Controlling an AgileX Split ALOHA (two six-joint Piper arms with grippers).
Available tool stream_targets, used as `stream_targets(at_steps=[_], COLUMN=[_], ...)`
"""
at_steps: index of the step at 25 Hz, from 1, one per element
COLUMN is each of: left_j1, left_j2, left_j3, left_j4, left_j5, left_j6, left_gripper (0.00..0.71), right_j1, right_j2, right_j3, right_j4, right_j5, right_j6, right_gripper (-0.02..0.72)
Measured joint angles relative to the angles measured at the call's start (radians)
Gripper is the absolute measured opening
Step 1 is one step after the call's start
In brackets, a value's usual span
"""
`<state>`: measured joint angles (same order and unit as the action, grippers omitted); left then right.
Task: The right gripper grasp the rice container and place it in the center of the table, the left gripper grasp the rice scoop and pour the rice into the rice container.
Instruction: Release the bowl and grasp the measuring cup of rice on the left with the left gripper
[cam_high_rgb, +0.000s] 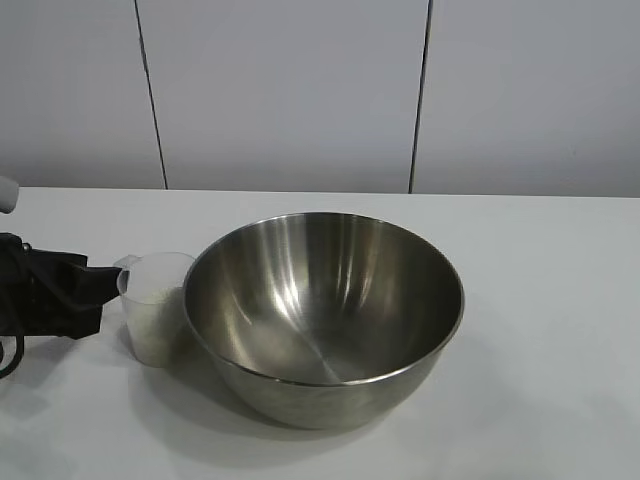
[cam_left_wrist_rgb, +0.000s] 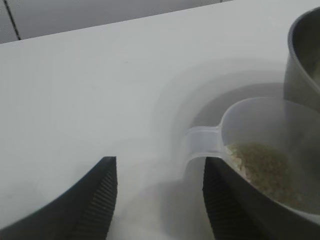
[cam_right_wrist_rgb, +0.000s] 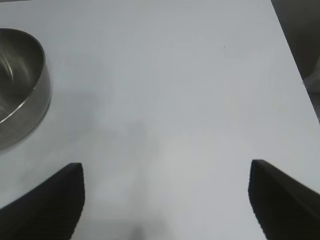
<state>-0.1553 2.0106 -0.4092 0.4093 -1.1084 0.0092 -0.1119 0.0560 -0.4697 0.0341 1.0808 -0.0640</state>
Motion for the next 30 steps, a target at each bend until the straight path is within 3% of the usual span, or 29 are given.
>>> stream_targets(at_steps=[5, 11, 17, 30], left_j1=[0.000, 0.000, 0.000, 0.000], left_j2=[0.019, 0.145, 0.150, 0.150], left_j3=[-0.001, -0.006, -0.012, -0.066], left_j4=[-0.007, -0.007, -0.021, -0.027], left_j5=[-0.018, -0.041, -0.048, -0.048], left_j6=[0.000, -0.002, -0.002, -0.030], left_gripper=[0.387, 0.410, 0.489, 0.497], right_j1=[0.000, 0.000, 0.000, 0.000], right_j2=[0.000, 0.000, 0.000, 0.000], right_j3=[0.000, 0.000, 0.000, 0.000], right_j4=[0.000, 0.000, 0.000, 0.000], right_j5=[0.000, 0.000, 0.000, 0.000], right_j6=[0.000, 0.000, 0.000, 0.000], right_gripper=[0.587, 0.587, 0.587, 0.578])
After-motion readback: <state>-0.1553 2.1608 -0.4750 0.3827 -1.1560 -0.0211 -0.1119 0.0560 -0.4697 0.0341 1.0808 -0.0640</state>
